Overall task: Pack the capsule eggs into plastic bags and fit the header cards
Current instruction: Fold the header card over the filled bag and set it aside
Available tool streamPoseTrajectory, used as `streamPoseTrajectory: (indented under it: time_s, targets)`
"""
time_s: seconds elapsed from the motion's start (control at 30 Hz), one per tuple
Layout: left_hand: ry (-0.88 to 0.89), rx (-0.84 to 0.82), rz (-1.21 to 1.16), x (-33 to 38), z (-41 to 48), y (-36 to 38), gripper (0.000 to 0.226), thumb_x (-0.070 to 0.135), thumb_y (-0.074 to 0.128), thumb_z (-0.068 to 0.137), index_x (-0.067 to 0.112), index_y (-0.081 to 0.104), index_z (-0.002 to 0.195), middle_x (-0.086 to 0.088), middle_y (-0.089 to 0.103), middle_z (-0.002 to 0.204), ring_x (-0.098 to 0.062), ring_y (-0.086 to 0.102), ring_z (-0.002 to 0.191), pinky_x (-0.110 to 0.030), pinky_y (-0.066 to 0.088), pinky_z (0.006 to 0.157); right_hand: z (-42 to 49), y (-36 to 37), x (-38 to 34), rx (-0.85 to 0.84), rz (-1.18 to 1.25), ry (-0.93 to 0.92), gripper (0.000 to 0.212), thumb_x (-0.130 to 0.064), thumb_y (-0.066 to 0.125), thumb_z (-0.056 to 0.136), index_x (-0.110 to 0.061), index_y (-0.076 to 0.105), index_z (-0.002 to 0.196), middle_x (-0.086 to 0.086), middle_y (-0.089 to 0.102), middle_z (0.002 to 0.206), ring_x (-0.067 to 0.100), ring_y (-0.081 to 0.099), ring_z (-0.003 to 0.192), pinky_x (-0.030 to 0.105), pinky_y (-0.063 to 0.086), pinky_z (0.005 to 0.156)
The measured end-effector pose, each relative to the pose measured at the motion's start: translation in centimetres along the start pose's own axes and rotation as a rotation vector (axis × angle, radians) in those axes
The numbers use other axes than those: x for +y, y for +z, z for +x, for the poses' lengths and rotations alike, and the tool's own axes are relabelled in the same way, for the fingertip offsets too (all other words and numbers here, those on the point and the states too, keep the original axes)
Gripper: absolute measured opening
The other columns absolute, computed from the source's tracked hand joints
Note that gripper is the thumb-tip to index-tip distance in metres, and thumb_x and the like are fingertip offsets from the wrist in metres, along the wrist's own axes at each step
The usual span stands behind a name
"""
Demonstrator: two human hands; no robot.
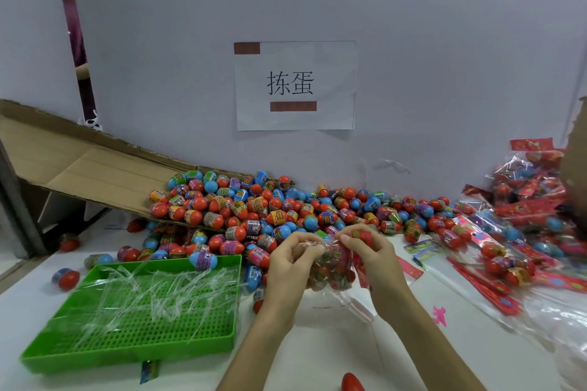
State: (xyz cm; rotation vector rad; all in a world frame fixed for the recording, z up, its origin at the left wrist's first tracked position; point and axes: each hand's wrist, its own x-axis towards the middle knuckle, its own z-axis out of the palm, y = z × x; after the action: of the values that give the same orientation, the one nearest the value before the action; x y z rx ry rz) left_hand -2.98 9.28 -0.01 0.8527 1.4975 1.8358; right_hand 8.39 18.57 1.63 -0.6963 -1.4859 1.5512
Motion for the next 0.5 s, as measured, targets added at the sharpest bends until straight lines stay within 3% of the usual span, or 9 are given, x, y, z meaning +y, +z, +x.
streamPoseTrajectory:
  time_s: [0.1,0.2,0.33,0.43,0.5]
  targets:
    - [-0.016,-0.007,0.002,-0.07,0.07,-0.01,0.011,0.018,0.068,0.095,0.025,0.075,0.098,-0.006,0.077,0.093,-0.027,0.074,0.093,-0.030,0.058,0.063,0.07,0.25,0.05,0.019,0.009,0.029,0.031,-0.014,0.065,0.097,-0.030,0.077,0.073,-0.015,0.073,0.079,0.014,0.070,0.088,0.017,0.056,0.060]
    - [0.003,-0.001,0.015,-0.18,0.02,0.06,0.012,0.025,0.068,0.090,0.028,0.077,0.097,-0.005,0.077,0.092,-0.026,0.074,0.093,-0.030,0.059,0.063,0.02,0.38,0.23,0.030,-0.037,-0.015,0.034,-0.015,0.067,0.096,-0.038,0.077,0.073,-0.019,0.072,0.080,0.007,0.070,0.085,0.015,0.055,0.058]
    - [0.045,-0.020,0.066,-0.33,0.17,0.02,0.026,0.012,0.061,0.097,0.032,0.077,0.091,-0.002,0.076,0.088,-0.022,0.074,0.088,-0.028,0.059,0.063,-0.19,0.45,0.70,0.017,-0.113,-0.120,0.025,-0.013,0.067,0.096,-0.030,0.074,0.078,-0.019,0.070,0.080,-0.002,0.068,0.084,0.015,0.056,0.061]
    - [0.075,-0.032,0.091,-0.27,0.01,0.06,0.015,0.022,0.063,0.087,0.028,0.077,0.090,-0.002,0.076,0.085,-0.021,0.074,0.084,-0.034,0.063,0.067,-0.43,0.46,0.89,0.020,-0.260,-0.236,0.016,-0.011,0.067,0.096,-0.023,0.070,0.086,-0.018,0.068,0.083,0.001,0.066,0.086,0.017,0.058,0.067]
    - [0.137,-0.029,0.137,-0.38,-0.03,-0.09,0.020,0.024,0.060,0.079,0.024,0.076,0.090,-0.001,0.076,0.085,-0.018,0.073,0.085,-0.034,0.063,0.073,-0.61,0.37,0.89,-0.003,-0.380,-0.326,0.015,-0.007,0.067,0.096,-0.020,0.069,0.088,-0.013,0.067,0.083,0.005,0.064,0.087,0.018,0.057,0.073]
